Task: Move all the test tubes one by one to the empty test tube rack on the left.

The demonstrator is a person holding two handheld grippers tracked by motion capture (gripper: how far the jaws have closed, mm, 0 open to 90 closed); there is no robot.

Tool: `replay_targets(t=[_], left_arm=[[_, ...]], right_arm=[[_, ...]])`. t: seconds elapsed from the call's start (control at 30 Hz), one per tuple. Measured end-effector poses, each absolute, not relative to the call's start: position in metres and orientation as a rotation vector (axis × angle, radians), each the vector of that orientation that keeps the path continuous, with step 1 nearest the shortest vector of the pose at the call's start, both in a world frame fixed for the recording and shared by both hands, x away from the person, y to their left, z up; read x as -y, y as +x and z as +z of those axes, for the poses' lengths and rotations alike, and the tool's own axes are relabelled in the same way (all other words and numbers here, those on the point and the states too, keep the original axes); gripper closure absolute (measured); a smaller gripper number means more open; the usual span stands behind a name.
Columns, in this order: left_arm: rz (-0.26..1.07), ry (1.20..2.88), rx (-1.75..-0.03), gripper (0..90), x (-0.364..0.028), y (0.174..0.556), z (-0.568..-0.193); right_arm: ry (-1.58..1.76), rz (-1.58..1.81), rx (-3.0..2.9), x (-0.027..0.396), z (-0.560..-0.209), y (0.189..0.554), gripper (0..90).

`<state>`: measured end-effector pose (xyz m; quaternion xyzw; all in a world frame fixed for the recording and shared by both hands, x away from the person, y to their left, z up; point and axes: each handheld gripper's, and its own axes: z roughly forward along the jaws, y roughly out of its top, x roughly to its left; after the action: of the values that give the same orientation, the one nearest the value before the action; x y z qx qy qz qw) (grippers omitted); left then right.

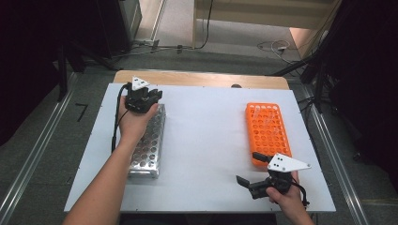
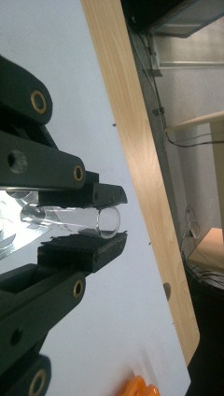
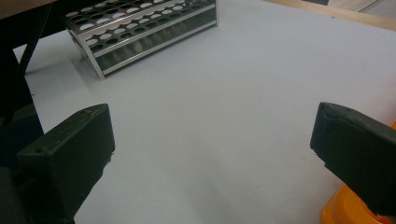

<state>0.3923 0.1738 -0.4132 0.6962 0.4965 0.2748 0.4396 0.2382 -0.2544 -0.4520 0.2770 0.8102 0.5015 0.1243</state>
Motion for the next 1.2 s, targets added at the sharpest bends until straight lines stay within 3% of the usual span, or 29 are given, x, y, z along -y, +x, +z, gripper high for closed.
replay_targets(t=[0.57, 1.2], left_arm=[[0.551, 1.755, -1.31, 73.3, -0.178, 0.399, -0.428], [0.519, 1.642, -1.194, 16.2, -0.175, 0.356, -0.412]], right_arm=[[0.814, 1.466, -2.355, 0.255, -0.451, 0.238, 0.0], [0.837, 1.472, -2.33, 0.263, -0.448, 0.242, 0.0]])
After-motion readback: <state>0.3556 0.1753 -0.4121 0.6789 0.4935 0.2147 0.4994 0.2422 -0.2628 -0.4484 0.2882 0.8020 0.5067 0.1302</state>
